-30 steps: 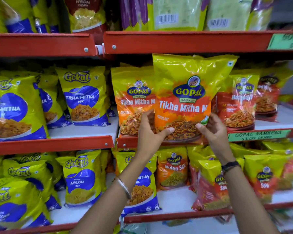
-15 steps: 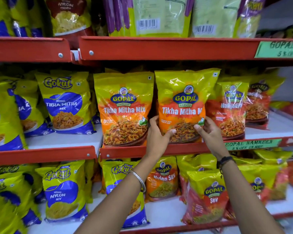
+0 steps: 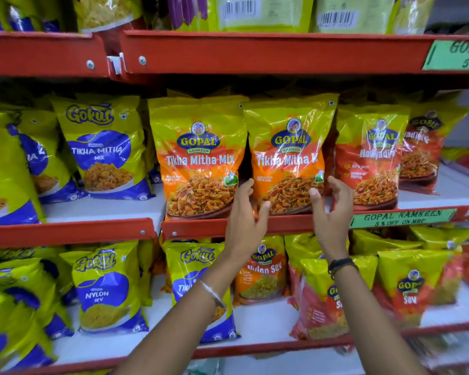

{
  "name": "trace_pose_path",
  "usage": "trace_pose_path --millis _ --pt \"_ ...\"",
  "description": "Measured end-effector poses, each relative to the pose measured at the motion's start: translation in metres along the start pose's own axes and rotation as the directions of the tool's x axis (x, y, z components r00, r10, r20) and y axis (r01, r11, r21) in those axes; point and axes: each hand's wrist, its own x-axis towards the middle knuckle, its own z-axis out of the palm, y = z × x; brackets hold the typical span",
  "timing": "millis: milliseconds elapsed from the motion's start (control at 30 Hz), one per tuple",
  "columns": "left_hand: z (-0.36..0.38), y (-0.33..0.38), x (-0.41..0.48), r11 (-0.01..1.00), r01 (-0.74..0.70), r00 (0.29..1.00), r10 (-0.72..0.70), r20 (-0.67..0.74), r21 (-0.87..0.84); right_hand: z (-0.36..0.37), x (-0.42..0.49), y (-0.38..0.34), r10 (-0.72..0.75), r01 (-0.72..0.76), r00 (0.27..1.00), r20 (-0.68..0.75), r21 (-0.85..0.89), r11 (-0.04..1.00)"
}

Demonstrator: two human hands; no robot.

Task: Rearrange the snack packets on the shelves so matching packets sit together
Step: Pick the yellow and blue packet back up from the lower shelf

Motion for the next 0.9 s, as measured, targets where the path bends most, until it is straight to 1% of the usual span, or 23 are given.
trace_pose_path --millis 33,67,100,133,200,267,300,367,400,467,533,600,667,700,733,767,800,833,900 --pt "-0.009 -0.005 -0.011 0.999 -0.049 0.998 0.048 -0.039 -0.015 0.002 -0.015 -0.006 -0.031 0.032 0.999 -0.028 0.037 0.999" --pt "-0.019 -0.011 -0.023 0.996 -0.091 0.993 0.09 -0.071 -0.012 0.006 -0.032 -0.009 -0.05 0.051 0.999 -0.016 0.062 0.997" --pt "-0.027 -0.02 -0.036 0.993 -0.114 0.988 0.113 -0.101 -0.006 0.01 -0.05 -0.009 -0.05 0.047 0.998 0.03 0.084 0.995" --pt "-0.037 -0.03 -0.05 0.996 -0.094 0.987 0.092 -0.131 -0.007 0.015 -0.071 -0.008 -0.022 0.012 0.994 0.104 0.096 0.995" --pt "-0.051 -0.056 -0.08 0.998 0.047 0.977 -0.056 -0.204 -0.048 0.027 -0.112 0.003 0.065 -0.09 0.968 0.242 0.094 0.991" --pt "-0.063 -0.087 -0.109 0.963 0.245 0.93 -0.266 -0.254 -0.111 0.041 -0.148 0.017 0.154 -0.193 0.925 0.347 0.081 0.978" --pt "-0.069 -0.104 -0.121 0.935 0.331 0.901 -0.352 -0.254 -0.124 0.049 -0.163 0.027 0.191 -0.239 0.899 0.395 0.077 0.968" --pt "-0.079 -0.133 -0.141 0.87 0.479 0.843 -0.494 -0.212 -0.12 0.062 -0.187 0.047 0.291 -0.342 0.827 0.481 0.021 0.939" --pt "-0.083 -0.147 -0.148 0.831 0.542 0.812 -0.556 -0.181 -0.122 0.069 -0.197 0.057 0.353 -0.389 0.78 0.517 -0.041 0.92" --pt "-0.087 -0.173 -0.157 0.756 0.648 0.748 -0.654 -0.109 -0.088 0.083 -0.215 0.084 0.464 -0.457 0.668 0.582 -0.17 0.873" --pt "-0.088 -0.2 -0.16 0.687 0.723 0.689 -0.725 0.007 -0.073 0.095 -0.225 0.102 0.542 -0.483 0.564 0.623 -0.284 0.829" --pt "-0.09 -0.217 -0.159 0.608 0.787 0.617 -0.778 0.123 -0.106 0.103 -0.228 0.107 0.57 -0.511 0.486 0.663 -0.313 0.8" --pt "-0.095 -0.232 -0.159 0.544 0.835 0.547 -0.801 0.244 -0.087 0.111 -0.227 0.107 0.593 -0.582 0.405 0.696 -0.305 0.754" --pt "-0.098 -0.235 -0.159 0.529 0.846 0.523 -0.796 0.304 -0.069 0.113 -0.227 0.109 0.606 -0.621 0.363 0.708 -0.301 0.724" --pt "-0.1 -0.239 -0.16 0.529 0.847 0.511 -0.788 0.344 -0.048 0.113 -0.226 0.112 0.61 -0.623 0.332 0.72 -0.318 0.715" --pt "-0.101 -0.241 -0.16 0.54 0.842 0.512 -0.782 0.355 -0.024 0.112 -0.227 0.115 0.607 -0.633 0.313 0.73 -0.316 0.707" --pt "-0.102 -0.241 -0.159 0.559 0.829 0.524 -0.78 0.343 0.004 0.11 -0.228 0.119 0.604 -0.62 0.312 0.733 -0.325 0.714" --pt "-0.104 -0.243 -0.16 0.581 0.814 0.544 -0.776 0.319 0.026 0.108 -0.23 0.121 0.603 -0.615 0.326 0.728 -0.322 0.72" --pt "-0.109 -0.242 -0.165 0.616 0.788 0.584 -0.756 0.294 0.019 0.102 -0.236 0.125 0.589 -0.59 0.374 0.717 -0.306 0.747"
